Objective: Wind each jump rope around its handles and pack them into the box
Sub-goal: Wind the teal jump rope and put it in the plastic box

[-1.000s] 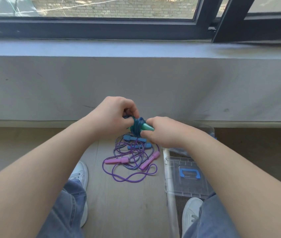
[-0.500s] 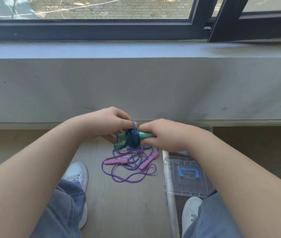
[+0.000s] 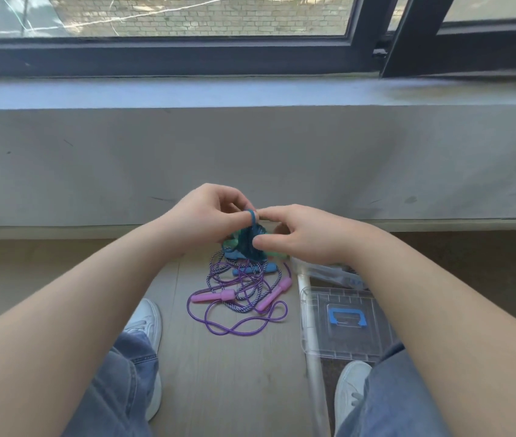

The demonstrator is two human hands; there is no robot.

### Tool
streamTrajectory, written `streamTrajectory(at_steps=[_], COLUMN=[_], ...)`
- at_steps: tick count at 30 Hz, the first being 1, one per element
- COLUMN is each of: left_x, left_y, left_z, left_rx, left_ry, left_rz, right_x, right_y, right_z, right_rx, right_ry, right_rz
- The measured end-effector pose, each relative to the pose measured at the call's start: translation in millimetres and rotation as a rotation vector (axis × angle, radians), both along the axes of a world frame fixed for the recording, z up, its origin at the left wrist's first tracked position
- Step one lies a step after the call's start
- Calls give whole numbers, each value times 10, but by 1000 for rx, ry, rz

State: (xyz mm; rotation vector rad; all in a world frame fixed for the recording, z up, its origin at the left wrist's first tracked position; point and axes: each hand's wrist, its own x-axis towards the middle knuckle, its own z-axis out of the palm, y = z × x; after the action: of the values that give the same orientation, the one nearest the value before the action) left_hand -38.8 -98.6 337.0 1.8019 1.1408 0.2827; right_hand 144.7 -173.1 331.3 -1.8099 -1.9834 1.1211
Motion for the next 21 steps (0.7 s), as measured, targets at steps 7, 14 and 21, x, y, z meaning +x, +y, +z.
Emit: streamTrajectory(at_steps=[7,14,21], left_x=[-37,-46,-63], left_y=[86,72,-21], left_z=[125,80,77], left_rx=[32,-159,-70], left_ry=[-85,-72,-343], left_rz=[168,140,-62], right_x=[46,-34,-35], right_y=[79,110,110], right_z=[-45,-145,-164], right_rx=[72,225,296], right_ry=[-13,-206,-117], right_rz=[-85,-164,-240])
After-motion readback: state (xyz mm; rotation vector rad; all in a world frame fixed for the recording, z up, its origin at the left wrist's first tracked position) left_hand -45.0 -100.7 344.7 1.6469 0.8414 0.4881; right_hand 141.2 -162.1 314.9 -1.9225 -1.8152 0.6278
